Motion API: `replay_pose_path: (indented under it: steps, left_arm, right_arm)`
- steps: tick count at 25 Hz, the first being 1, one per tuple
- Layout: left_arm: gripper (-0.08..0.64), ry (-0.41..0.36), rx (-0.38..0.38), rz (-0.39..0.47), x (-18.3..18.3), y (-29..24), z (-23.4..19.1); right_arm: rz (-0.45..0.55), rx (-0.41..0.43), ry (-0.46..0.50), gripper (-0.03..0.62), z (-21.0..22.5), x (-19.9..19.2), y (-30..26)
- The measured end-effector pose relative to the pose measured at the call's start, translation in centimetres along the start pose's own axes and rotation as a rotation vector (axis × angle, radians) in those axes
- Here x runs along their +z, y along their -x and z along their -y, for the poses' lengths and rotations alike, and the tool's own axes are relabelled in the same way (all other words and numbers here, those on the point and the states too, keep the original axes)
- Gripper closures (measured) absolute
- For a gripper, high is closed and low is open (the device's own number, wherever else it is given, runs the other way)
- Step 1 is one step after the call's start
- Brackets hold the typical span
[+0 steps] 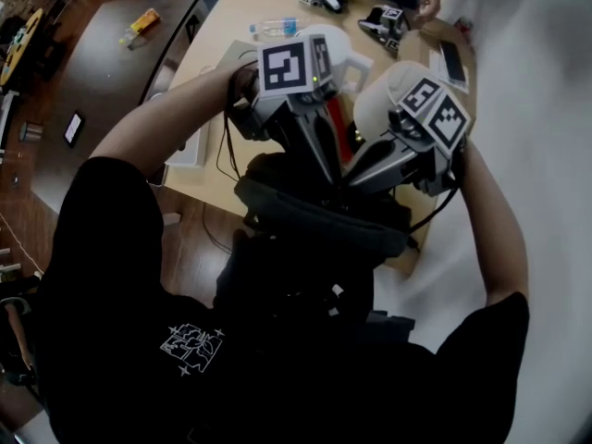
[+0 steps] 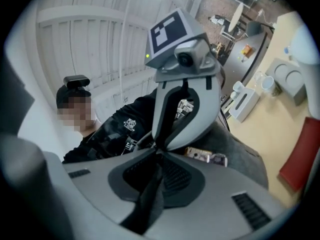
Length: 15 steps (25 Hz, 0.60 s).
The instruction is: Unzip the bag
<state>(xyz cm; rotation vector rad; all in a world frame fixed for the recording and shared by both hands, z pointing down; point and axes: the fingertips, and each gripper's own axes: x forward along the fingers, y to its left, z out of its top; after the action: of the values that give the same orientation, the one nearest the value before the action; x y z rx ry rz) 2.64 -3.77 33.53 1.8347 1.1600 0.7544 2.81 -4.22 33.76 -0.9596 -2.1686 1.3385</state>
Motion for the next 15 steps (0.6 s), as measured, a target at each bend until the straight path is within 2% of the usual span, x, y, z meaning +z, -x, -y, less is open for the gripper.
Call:
replay_pose_path:
  steps: [7, 12, 15]
  left_arm:
    - [0.545, -0.16, 0.085, 0.011, 0.9, 0.5, 2.2]
    - [0.546, -0.216, 0.169, -0.02, 0.6, -0.2, 2.7]
    - [0.546, -0.26, 0.247, -0.061, 0.4, -0.7, 3.0]
  right_arm:
    - [-0.046, -0.131, 0.186, 0.563, -3.2, 0.4, 0.3]
    - [-0.048, -0.199, 0.218, 0.563, -3.1, 0.0, -0.3]
    - [-0.058, -0.249, 0.242, 0.569, -3.0, -0.3, -0.7]
